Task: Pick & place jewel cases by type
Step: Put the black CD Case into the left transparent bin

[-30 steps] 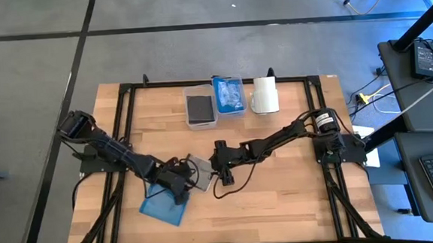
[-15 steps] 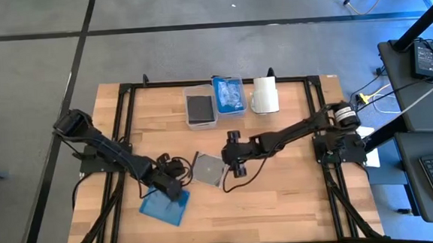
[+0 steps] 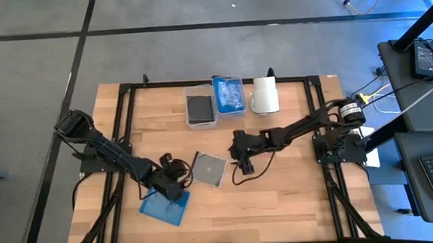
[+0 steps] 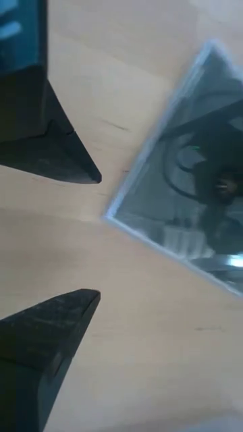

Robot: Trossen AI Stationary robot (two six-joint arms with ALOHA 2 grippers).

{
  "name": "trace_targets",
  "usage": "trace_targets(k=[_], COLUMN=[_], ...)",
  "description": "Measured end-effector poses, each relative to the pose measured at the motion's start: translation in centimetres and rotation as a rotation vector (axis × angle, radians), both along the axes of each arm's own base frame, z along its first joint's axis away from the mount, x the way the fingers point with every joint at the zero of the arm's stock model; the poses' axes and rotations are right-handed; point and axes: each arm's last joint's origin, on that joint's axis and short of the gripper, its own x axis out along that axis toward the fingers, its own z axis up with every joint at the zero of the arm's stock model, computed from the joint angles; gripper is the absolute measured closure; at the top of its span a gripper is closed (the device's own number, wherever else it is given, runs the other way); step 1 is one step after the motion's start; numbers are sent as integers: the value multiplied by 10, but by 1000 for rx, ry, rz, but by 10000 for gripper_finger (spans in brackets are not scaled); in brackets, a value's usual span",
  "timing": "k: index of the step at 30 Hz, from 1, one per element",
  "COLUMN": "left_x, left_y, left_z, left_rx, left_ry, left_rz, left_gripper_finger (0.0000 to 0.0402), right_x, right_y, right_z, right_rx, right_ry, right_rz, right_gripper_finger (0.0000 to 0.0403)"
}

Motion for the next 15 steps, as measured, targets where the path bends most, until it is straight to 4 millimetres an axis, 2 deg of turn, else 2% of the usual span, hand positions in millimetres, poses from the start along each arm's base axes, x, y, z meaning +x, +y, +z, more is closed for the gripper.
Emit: trace_targets(k=[6,15], left_x=[-1,9], left_y=[-1,11], left_z=[-3,-29], left_rx=[48,151], left_ry=[9,110], left_rz=[-16,13], left_gripper_finger=[185,185], right_x=[-6,-6], right_y=[-13,-13], right_z=[-7,-8], right_rx=[73,102], right_ry=[-19,-37], right_rz=[-14,4], right_gripper_finger=[130,130])
